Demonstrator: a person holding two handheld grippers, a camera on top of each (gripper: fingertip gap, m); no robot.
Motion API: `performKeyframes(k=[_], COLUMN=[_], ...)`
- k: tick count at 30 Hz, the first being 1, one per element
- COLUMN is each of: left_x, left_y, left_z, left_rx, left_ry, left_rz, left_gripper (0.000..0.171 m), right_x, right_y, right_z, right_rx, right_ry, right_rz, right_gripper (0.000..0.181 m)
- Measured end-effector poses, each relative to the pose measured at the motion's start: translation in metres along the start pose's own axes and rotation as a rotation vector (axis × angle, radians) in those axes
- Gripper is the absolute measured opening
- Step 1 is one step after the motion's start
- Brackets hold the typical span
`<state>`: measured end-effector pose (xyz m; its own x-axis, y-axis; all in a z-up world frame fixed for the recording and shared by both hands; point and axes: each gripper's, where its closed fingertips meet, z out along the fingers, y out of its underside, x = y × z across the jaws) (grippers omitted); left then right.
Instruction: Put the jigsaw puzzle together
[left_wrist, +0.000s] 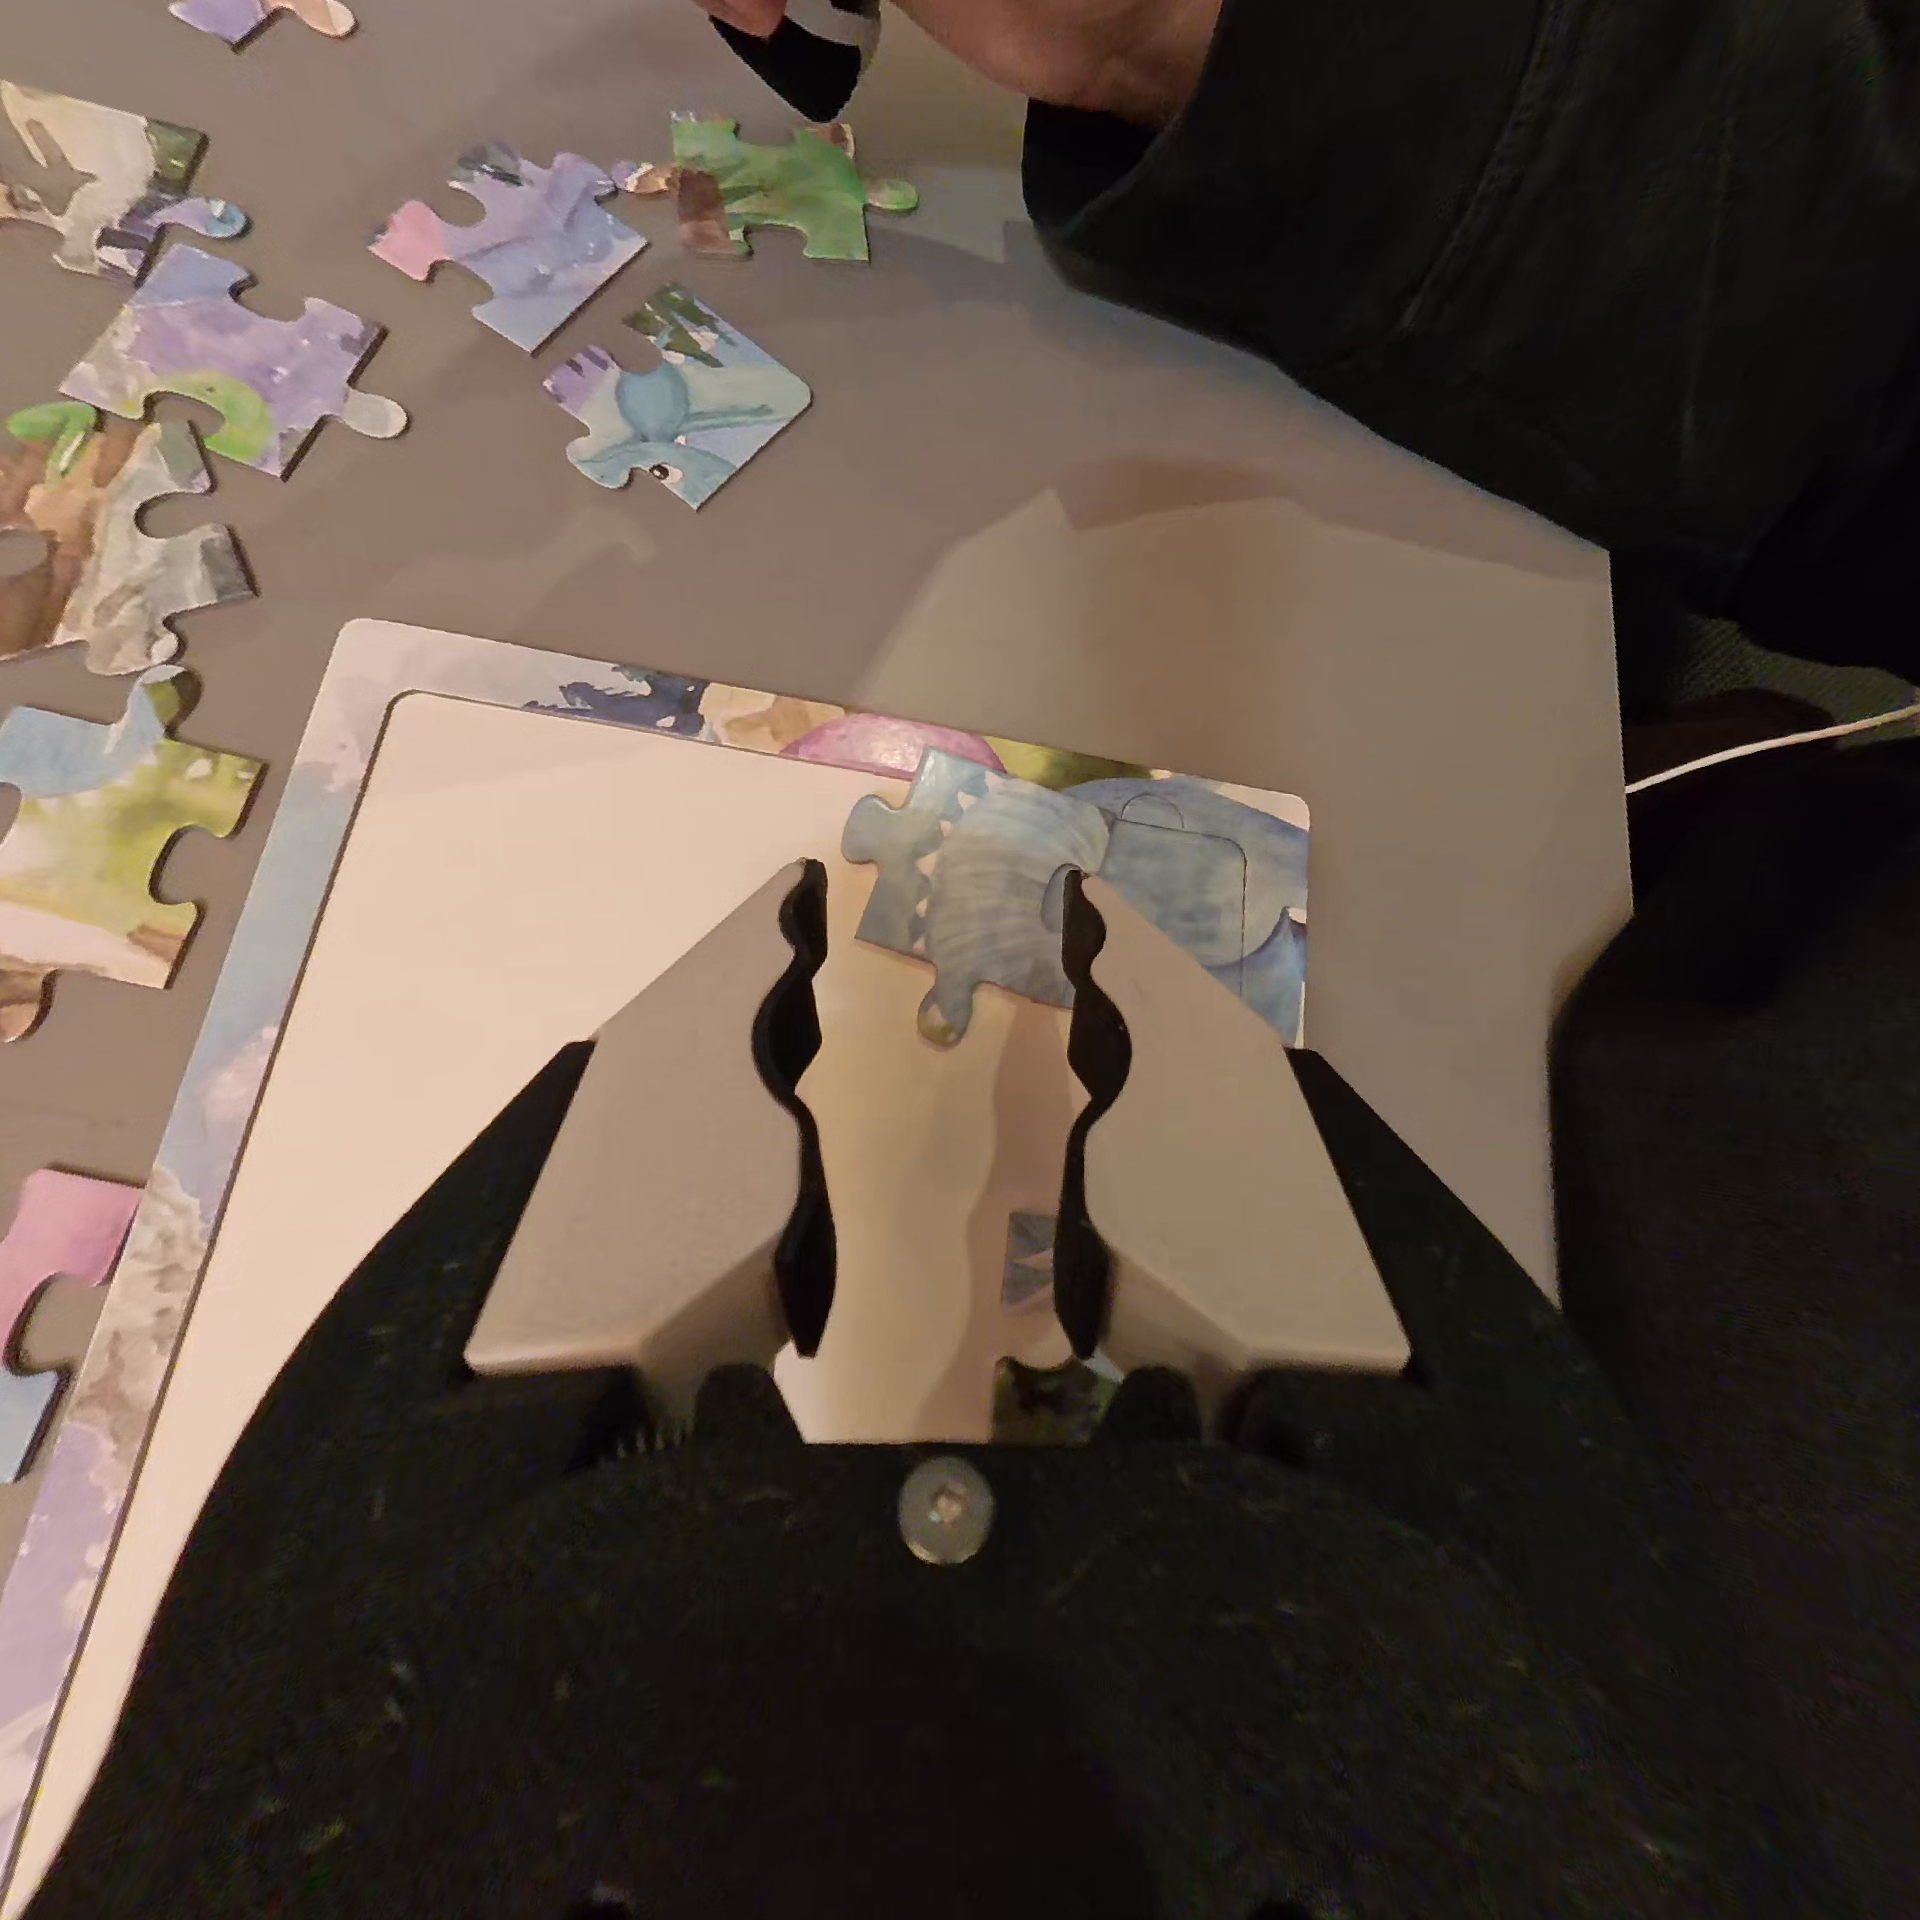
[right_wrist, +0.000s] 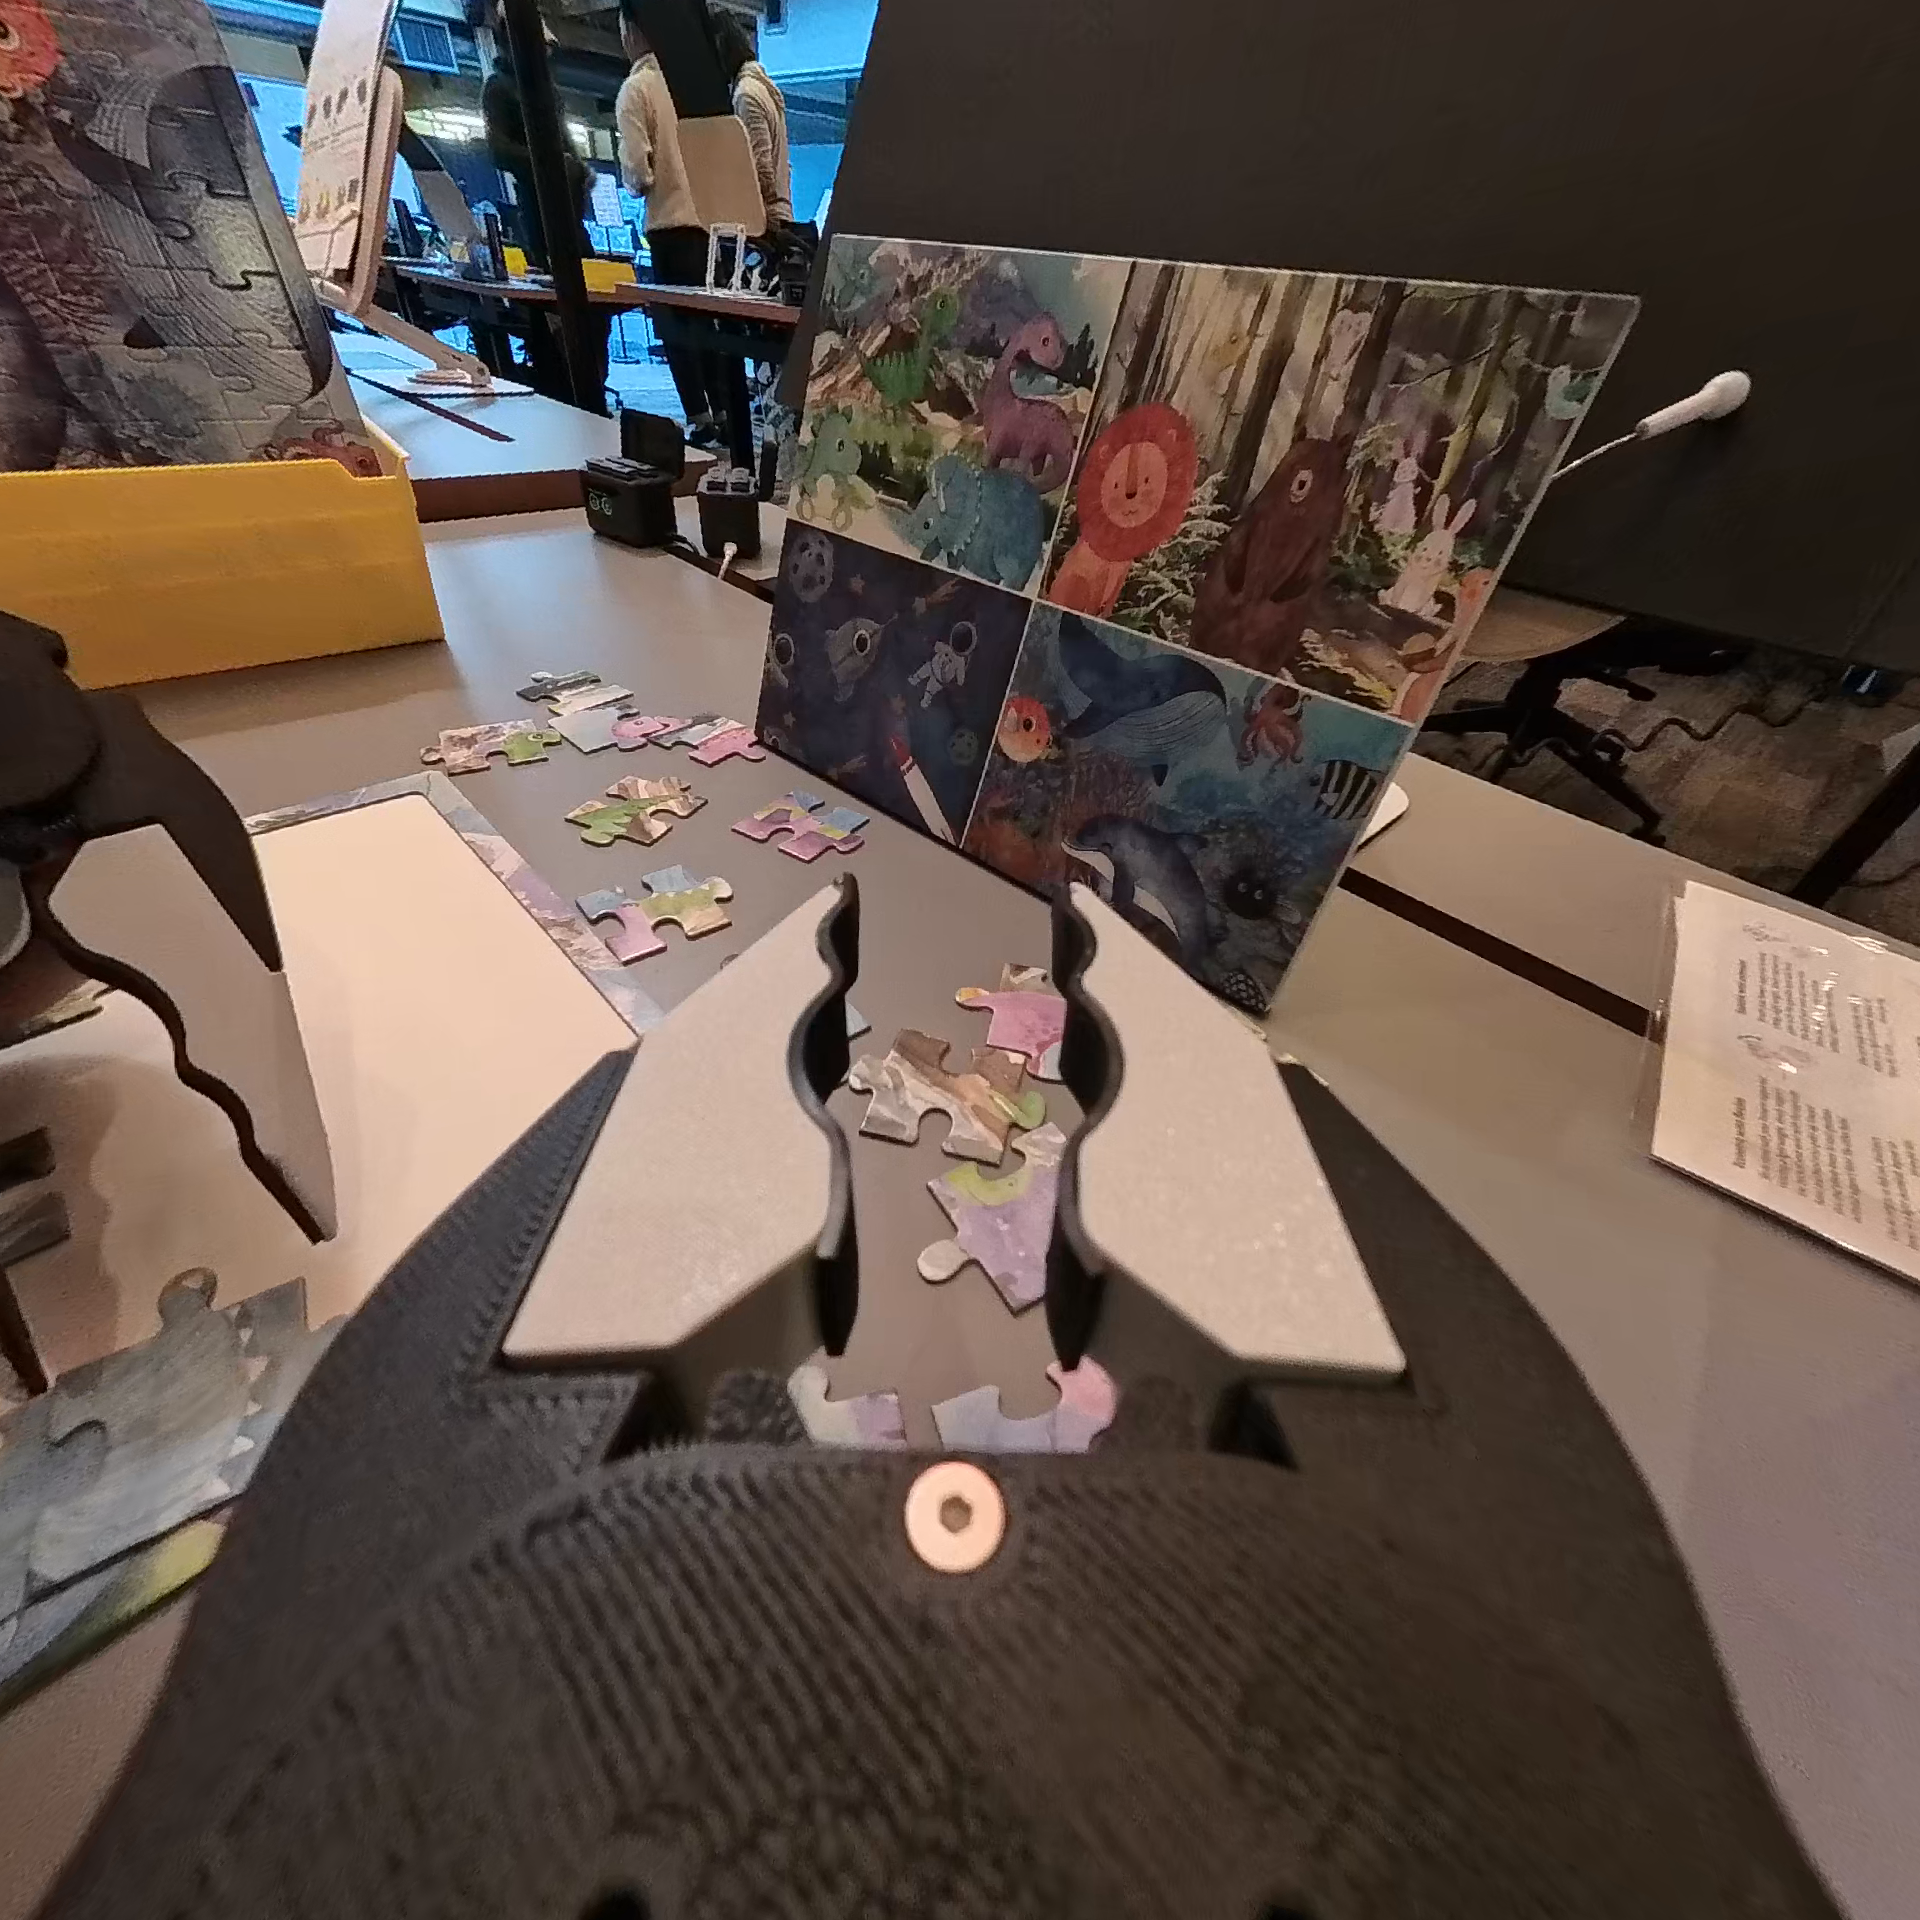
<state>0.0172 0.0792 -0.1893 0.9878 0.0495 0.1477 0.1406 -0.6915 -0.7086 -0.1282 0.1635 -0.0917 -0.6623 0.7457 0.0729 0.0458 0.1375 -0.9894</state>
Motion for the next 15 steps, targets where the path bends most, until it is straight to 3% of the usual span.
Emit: performKeyframes(k=[15], left_x=[-0.0062], left_y=[-0.0001], left_z=[-0.0024], left_rx=[0.006], left_ry=[-0.022], left_rz=[-0.002], left_gripper=[0.044], right_x=[-0.0014], right_y=[-0.0001], right_z=[0.0004], right_rx=[-0.002], right_ry=[-0.003], right_rz=[-0.003], right_gripper=[0.036])
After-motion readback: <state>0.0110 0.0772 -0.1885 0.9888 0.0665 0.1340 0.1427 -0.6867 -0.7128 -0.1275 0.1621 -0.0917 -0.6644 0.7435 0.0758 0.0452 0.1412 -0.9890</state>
